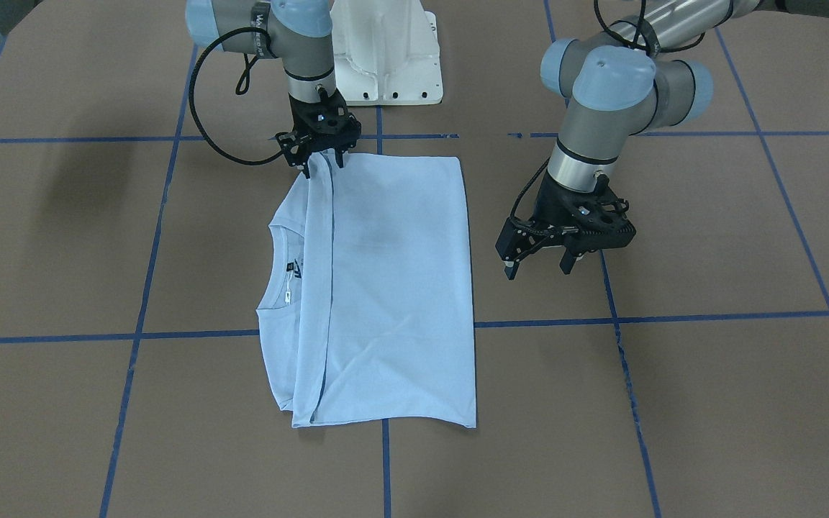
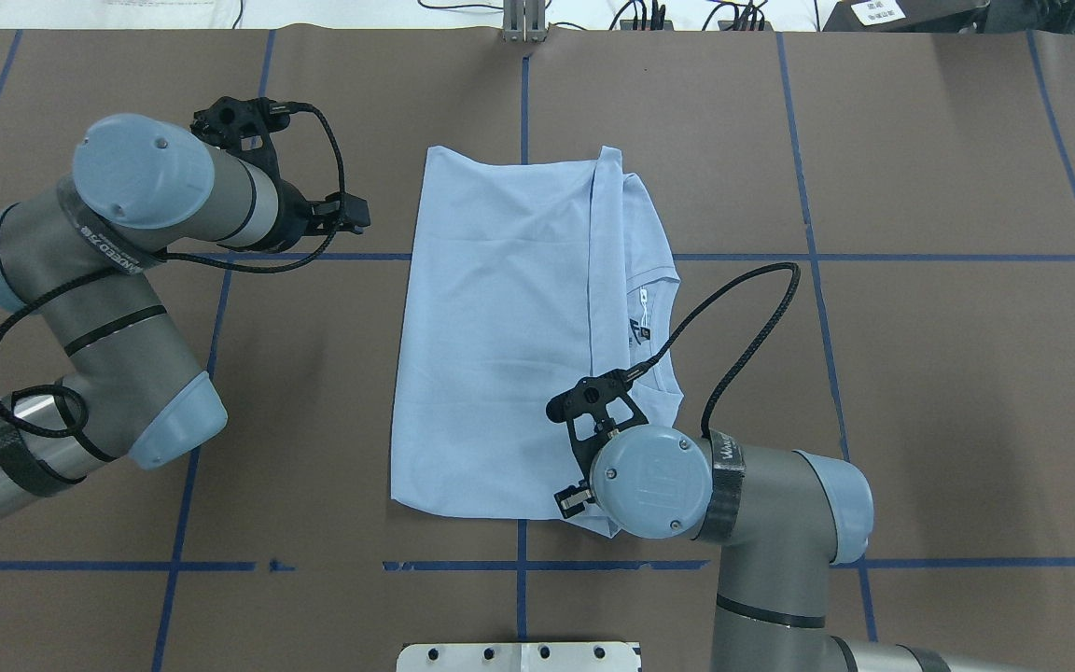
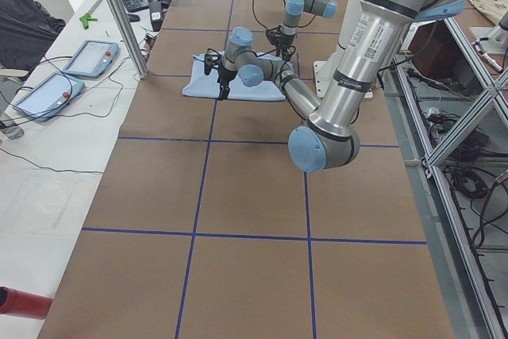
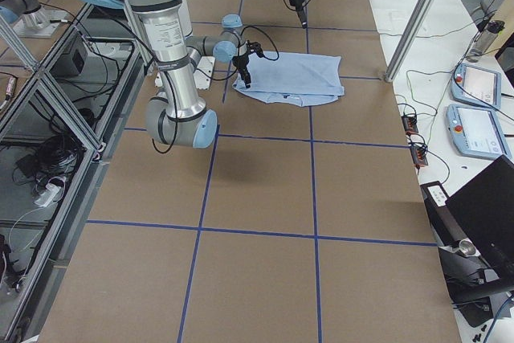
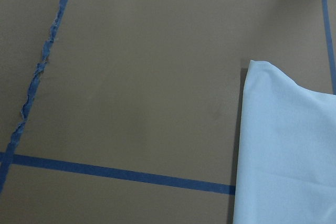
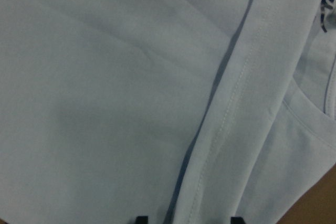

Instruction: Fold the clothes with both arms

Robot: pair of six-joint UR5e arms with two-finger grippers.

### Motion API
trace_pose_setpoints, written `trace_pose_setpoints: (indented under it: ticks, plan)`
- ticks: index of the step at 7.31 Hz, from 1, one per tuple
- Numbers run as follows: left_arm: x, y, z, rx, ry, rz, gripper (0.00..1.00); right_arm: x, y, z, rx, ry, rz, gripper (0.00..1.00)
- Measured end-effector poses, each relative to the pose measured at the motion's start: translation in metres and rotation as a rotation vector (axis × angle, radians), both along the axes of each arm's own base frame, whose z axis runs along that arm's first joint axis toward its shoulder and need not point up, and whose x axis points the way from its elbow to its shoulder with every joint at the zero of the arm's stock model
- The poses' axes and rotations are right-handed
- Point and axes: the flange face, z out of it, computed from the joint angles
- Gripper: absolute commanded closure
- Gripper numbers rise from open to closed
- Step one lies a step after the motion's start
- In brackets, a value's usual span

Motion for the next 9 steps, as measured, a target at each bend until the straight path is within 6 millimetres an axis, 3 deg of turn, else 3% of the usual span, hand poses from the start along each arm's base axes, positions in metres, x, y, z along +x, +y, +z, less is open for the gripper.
trace_pose_setpoints:
  ticks: [5, 7, 9]
  plan:
    - [0.0000, 0.0002, -0.0009, -0.001, 0.002, 0.000, 0.00, -0.0005, 0.0031, 0.0021, 0.019, 0.008, -0.006, 0.75]
    - [0.0000, 0.0005, -0.0009, -0.001, 0.003, 0.002, 0.00, 0.0003, 0.0033, 0.0027, 0.019, 0.008, -0.007, 1.00]
    - [0.0013, 0.0015, 0.0003, -0.005, 0.003, 0.009, 0.00, 0.0057, -0.0037, 0.0013, 0.030, 0.005, -0.009, 1.00]
